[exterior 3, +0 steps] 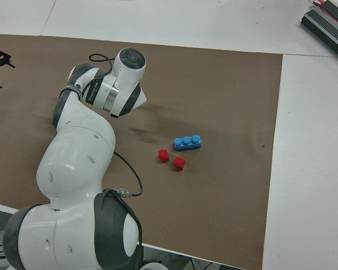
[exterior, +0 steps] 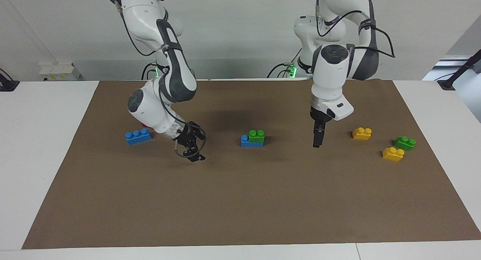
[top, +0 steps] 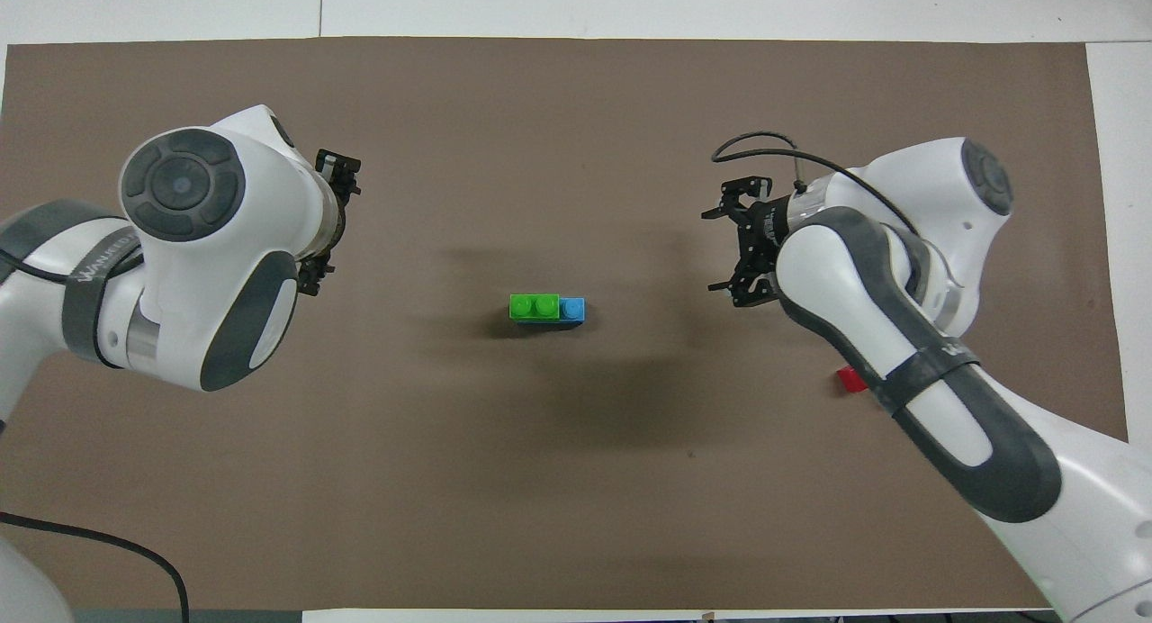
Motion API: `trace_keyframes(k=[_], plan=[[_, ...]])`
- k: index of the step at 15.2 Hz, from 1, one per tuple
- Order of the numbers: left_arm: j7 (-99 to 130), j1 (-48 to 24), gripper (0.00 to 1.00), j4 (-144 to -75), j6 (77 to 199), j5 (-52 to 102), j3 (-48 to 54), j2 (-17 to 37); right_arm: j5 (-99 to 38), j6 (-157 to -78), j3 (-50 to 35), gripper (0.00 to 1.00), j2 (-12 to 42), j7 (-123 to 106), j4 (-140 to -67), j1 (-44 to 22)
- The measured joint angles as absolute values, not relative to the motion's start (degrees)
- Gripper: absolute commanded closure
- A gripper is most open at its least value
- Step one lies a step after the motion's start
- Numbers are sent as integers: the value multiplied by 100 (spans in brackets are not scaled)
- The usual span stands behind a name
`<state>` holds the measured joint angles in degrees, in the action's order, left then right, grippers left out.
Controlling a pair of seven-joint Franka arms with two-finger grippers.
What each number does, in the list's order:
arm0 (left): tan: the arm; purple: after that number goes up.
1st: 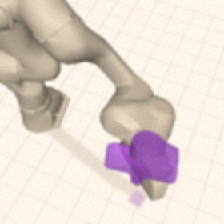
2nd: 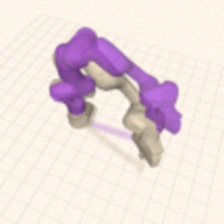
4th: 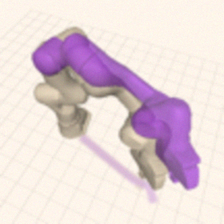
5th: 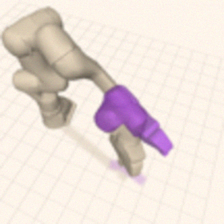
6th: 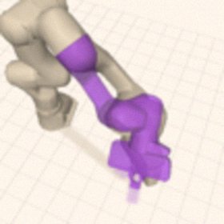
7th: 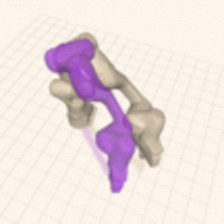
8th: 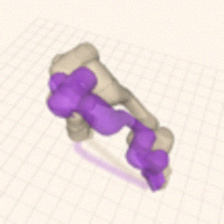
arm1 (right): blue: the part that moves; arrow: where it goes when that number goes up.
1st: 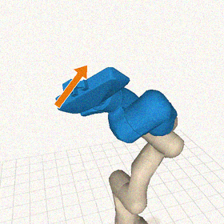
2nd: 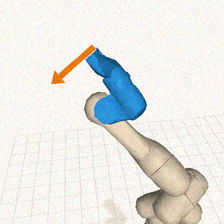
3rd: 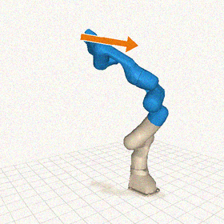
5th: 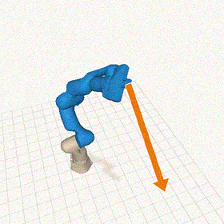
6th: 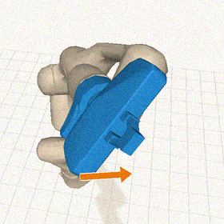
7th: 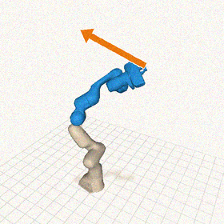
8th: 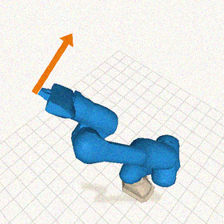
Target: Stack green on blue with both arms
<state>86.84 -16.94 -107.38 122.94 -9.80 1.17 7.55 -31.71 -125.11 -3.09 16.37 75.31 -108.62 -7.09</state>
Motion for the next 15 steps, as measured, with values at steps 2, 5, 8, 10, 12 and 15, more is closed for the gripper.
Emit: trace_keyframes(k=[2, 5, 8, 10, 12, 15], plan=[[7827, -1491, 0, -10681, 12283, -980, 111, 749, -2701, -11886, -308, 0, 1342, 6895, -10673, -374], [6569, -1292, 0, -10495, 12069, -980, 110, 726, -2326, -11143, -306, 0, 890, 5632, -10543, 8], [5455, -1080, 0, -10292, 11828, -979, 109, 700, -1855, -10486, -302, 0, 561, 4420, -10352, 259], [4701, -930, 0, -10202, 11679, -979, 107, 679, -1430, -10123, -307, 0, 401, 3715, -10132, 274], [3903, -785, 0, -10071, 11443, -979, 104, 667, -1143, -9785, -318, 0, 243, 2972, -9919, 270], [2730, -604, 0, -9777, 10959, -913, 99, 649, -838, -9467, -312, 0, -16, 1977, -9796, 308]])
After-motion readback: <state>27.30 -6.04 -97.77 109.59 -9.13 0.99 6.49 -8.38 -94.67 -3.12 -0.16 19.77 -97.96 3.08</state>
